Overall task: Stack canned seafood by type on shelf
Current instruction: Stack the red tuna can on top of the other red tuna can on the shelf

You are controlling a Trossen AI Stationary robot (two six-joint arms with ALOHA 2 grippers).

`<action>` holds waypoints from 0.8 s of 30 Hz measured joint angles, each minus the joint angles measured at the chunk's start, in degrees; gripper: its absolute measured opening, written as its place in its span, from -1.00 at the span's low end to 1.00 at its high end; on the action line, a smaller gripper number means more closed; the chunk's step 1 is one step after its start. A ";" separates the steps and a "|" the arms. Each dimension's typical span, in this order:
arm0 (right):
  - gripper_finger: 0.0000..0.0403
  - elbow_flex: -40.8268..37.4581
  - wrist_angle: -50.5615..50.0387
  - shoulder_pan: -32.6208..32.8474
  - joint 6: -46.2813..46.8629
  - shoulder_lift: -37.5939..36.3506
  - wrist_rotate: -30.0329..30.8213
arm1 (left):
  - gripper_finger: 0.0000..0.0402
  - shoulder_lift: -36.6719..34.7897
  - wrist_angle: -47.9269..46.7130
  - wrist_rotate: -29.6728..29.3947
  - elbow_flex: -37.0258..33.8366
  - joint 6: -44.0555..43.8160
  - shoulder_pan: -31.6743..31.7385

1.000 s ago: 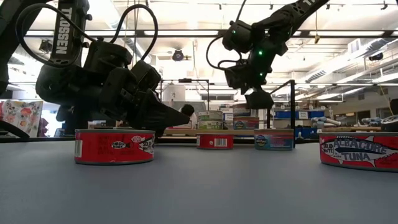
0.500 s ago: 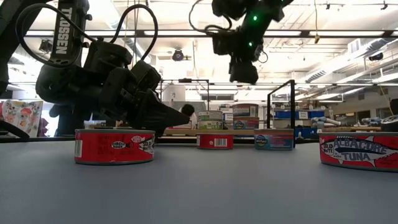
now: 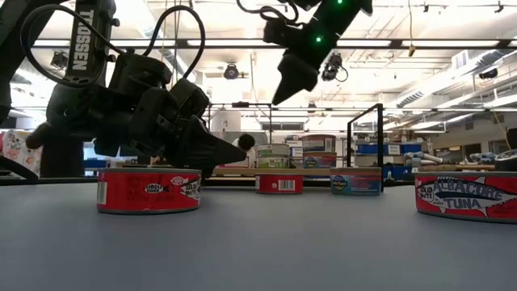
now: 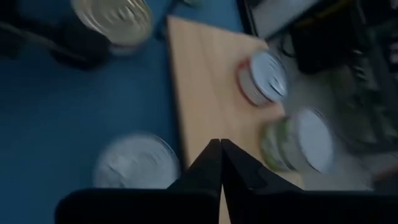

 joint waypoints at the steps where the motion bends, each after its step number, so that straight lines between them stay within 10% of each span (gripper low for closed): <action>1: -0.95 -0.80 1.97 0.10 0.00 0.00 -0.99 | -0.98 0.00 0.00 0.00 0.00 -0.01 0.02; 24: -0.99 -13.17 25.48 4.20 5.67 0.00 -7.99 | -0.98 0.00 0.04 -0.02 0.00 -0.01 -0.01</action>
